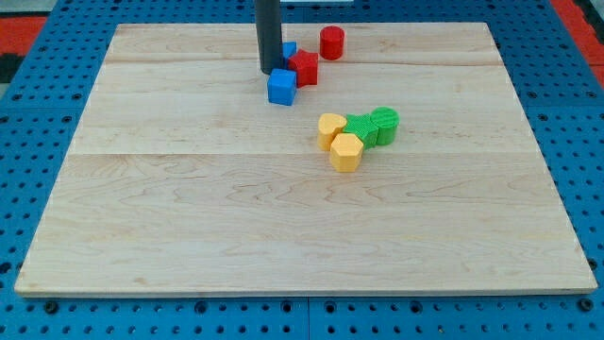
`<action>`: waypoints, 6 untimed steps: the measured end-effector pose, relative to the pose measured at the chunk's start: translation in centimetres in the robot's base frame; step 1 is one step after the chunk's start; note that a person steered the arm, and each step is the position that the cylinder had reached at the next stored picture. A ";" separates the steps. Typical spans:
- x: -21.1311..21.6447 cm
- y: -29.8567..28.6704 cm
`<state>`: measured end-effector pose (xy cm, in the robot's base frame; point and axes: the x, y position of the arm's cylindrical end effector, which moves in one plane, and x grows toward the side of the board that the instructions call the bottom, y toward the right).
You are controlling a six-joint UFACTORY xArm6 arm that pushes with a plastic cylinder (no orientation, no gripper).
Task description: Move the blue cube along with red star closer to red circle
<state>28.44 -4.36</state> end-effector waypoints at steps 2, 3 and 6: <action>0.2 -2.6; 3.2 -2.8; 6.9 -1.1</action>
<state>35.36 -5.50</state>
